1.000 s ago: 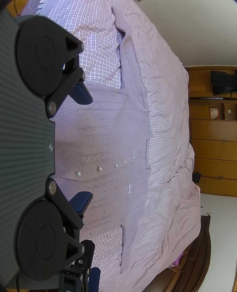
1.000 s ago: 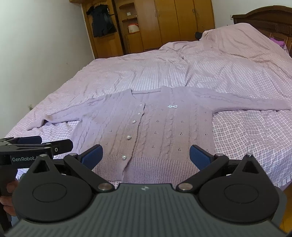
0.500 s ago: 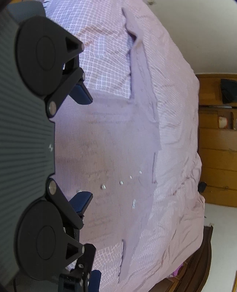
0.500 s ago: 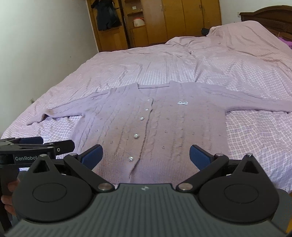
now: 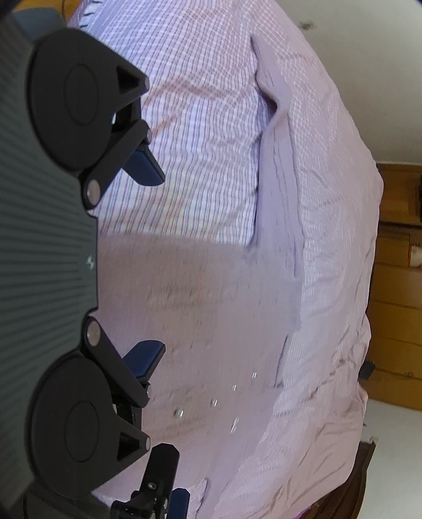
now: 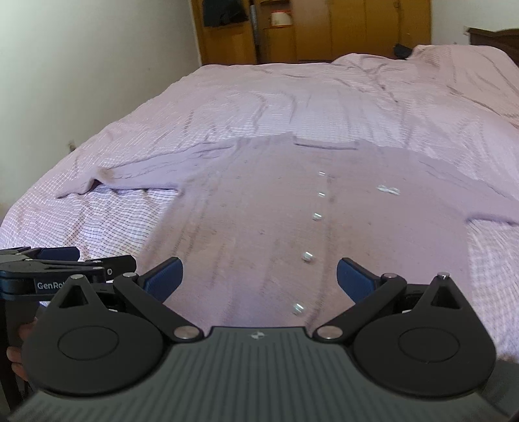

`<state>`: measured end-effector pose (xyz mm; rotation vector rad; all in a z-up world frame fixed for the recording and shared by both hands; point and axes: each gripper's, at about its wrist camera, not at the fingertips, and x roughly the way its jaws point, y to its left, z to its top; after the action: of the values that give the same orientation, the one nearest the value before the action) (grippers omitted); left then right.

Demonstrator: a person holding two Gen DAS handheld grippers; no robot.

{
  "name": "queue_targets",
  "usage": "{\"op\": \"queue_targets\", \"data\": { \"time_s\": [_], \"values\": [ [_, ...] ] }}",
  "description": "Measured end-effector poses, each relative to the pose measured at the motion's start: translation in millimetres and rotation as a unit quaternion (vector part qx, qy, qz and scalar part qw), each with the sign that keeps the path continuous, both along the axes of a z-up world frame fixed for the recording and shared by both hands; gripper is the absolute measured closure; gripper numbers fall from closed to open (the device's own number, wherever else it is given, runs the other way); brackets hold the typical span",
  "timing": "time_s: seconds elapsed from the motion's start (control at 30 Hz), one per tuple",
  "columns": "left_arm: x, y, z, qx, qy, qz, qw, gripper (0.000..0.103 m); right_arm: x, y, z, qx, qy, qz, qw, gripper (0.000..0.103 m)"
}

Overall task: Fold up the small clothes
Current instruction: 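Move the left tool to the cardigan's sleeve cuff and close on it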

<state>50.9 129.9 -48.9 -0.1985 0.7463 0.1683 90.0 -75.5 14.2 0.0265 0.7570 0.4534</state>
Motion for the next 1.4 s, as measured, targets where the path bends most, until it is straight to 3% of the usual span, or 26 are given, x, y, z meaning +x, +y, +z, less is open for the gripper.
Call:
{"op": "queue_targets", "data": {
  "time_s": [0.57,0.7,0.9,1.03,1.2,1.27,1.4],
  "values": [
    [10.1,134.6,-21.2,0.004,0.026,0.090,0.9956,0.000,58.7,160.4,-16.7,-0.009,0.009,0.126,0.992,0.000],
    [11.7,174.2,-25.3,-0.023,0.021,0.127,0.9914,0.000,71.9,193.1,-19.6,-0.006,0.005,0.149,0.989,0.000],
    [28.7,235.9,-24.4,-0.044,-0.008,0.135,0.9898,0.000,96.9,228.8,-21.9,0.002,0.005,0.166,0.986,0.000],
    [45.7,291.7,-24.9,-0.109,-0.031,0.154,0.9817,0.000,109.7,245.4,-26.2,0.005,0.010,0.179,0.984,0.000],
    [79.4,339.3,-35.4,-0.072,-0.024,0.170,0.9824,0.000,123.8,264.0,-27.0,0.020,0.017,0.188,0.982,0.000],
    [91.5,359.7,-50.1,-0.094,-0.007,0.175,0.9800,0.001,128.2,270.6,-27.8,0.023,0.016,0.192,0.981,0.000],
    [97.9,382.1,-56.2,-0.124,-0.015,0.161,0.9791,0.002,128.0,273.9,-23.7,0.025,0.004,0.200,0.980,0.000]
  ]
}}
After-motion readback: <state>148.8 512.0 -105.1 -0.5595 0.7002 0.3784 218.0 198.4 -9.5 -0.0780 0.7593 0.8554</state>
